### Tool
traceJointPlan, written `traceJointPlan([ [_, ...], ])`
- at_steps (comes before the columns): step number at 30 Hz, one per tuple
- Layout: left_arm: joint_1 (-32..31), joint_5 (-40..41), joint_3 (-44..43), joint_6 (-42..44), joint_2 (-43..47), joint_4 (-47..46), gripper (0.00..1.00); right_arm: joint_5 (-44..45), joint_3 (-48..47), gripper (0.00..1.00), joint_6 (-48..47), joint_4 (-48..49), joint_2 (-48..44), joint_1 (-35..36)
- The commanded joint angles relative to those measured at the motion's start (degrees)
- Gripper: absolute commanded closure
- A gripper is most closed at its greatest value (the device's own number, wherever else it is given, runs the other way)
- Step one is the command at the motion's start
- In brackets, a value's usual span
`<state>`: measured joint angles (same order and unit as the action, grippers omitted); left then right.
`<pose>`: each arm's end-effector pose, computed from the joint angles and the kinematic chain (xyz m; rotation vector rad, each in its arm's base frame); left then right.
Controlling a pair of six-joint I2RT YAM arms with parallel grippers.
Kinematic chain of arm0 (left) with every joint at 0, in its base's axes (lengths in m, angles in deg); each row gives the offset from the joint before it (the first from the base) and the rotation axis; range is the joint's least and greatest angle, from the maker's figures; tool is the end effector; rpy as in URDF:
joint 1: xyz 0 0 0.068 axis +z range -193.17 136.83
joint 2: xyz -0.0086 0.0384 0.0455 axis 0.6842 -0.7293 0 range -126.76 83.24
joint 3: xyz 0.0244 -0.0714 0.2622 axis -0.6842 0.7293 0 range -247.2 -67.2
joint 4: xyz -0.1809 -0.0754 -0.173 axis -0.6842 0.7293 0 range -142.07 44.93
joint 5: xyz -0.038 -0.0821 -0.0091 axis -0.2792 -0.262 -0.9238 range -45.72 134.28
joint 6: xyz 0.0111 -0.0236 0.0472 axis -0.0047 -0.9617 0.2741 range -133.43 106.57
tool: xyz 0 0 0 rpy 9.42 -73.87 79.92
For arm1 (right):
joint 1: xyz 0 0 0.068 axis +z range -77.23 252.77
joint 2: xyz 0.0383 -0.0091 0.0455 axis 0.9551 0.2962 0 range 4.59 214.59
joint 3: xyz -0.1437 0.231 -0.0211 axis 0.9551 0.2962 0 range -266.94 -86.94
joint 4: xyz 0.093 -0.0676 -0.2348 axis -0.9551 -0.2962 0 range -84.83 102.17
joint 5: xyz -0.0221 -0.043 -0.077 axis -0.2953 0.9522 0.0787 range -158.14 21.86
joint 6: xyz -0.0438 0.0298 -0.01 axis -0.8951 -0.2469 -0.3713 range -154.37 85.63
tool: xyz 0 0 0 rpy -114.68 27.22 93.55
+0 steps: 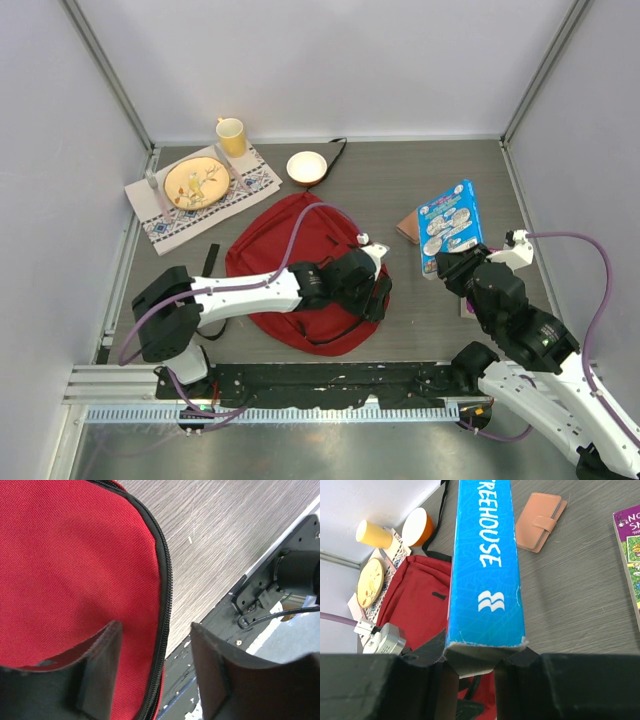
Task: Pack the student bag
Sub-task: Place the book in the student bag.
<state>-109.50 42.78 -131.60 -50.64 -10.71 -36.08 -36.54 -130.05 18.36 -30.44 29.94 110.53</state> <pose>0.1428 -0.3279 0.2300 0.6551 2.4683 -0.8405 0.0834 0.0410 0.3146 0.5998 1.8754 0.4933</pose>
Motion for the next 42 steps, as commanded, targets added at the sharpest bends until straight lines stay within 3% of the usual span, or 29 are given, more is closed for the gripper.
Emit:
traceJointPlan([
  [1, -0.3, 1.0, -3.6, 0.1, -0.1, 2.2, 0.48, 1.6, -1.9, 0.99, 1.1, 3.7, -1.3, -0.1],
  [2, -0.3, 1.0, -3.7, 0.1, -0.1, 2.4, 0.57, 1.6, -1.9, 0.99, 1.2, 3.3, -1.3, -0.1],
  [3, -0.3, 3.0, -3.5, 0.0, 0.4, 2.4, 0.61, 1.6, -1.9, 0.99, 1.2, 3.1, -1.4, -0.1],
  [8, -0.3, 4.7, -3.5, -0.1, 1.8, 1.7, 0.69, 1.4, -1.3, 0.99, 1.4, 2.9, -1.5, -0.1],
  [14, -0.3, 4.9, -4.0, 0.1, 1.5, 2.4, 1.0, 0.9, -0.6, 0.99, 1.9, 2.9, -1.4, -0.1],
  [23, -0.3, 9.9, -3.6, 1.1, 7.4, 2.9, 1.0, 0.0, -0.3, 0.99, 1.9, 2.9, -1.2, -0.1],
  [34, 2.3, 25.4, -7.2, 3.5, 18.3, 11.6, 1.0, -3.1, -0.6, 0.99, 2.2, 2.0, -2.2, -0.1],
  [42, 4.5, 30.5, -16.2, 5.9, 22.3, 18.6, 1.0, -28.7, 0.7, 0.99, 2.1, 4.3, -3.5, -0.1],
])
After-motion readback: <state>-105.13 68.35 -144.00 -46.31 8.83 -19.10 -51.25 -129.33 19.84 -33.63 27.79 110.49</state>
